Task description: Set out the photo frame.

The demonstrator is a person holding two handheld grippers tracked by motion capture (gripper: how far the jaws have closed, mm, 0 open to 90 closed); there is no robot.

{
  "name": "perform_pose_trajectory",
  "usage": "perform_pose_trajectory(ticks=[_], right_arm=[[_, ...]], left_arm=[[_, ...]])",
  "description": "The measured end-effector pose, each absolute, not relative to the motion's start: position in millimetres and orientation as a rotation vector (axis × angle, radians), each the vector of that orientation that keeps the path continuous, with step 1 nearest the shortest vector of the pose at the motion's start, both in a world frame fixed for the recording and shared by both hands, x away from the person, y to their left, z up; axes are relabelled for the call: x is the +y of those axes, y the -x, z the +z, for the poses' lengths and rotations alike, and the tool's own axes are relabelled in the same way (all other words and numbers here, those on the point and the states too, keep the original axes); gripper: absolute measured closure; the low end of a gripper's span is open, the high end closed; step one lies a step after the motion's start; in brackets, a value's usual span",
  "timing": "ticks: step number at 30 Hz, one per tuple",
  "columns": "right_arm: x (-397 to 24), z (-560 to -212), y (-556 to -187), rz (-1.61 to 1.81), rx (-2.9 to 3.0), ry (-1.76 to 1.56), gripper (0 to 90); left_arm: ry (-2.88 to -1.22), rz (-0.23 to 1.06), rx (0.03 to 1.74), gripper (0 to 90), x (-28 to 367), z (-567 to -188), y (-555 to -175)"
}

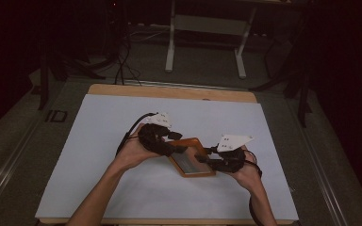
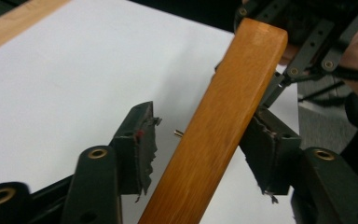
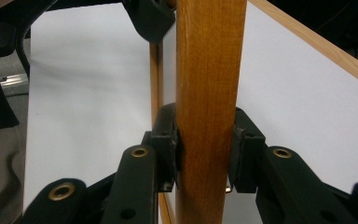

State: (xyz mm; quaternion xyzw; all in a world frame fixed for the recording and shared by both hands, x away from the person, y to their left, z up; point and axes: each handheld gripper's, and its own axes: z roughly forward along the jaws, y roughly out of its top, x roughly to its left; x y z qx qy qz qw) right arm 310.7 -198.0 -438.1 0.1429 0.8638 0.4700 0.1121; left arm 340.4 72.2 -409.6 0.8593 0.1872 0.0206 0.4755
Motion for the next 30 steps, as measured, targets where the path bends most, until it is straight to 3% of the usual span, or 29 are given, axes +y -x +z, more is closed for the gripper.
perform_pose_trajectory(ticks=[8, 19, 30], right_arm=[[-198, -438, -309, 1.376, 2.534, -0.423, 67.8], [-209, -443, -309, 1.396, 2.523, -0.469, 67.6], [-212, -445, -308, 1.407, 2.515, -0.486, 67.6]], left_arm=[[-2.058, 0.083, 0.501, 36.5, 85, -418, -337], [-1.968, 0.080, 0.598, 33.4, 104, -448, -332], [-1.961, 0.023, 0.605, 32.0, 88, -475, -330]])
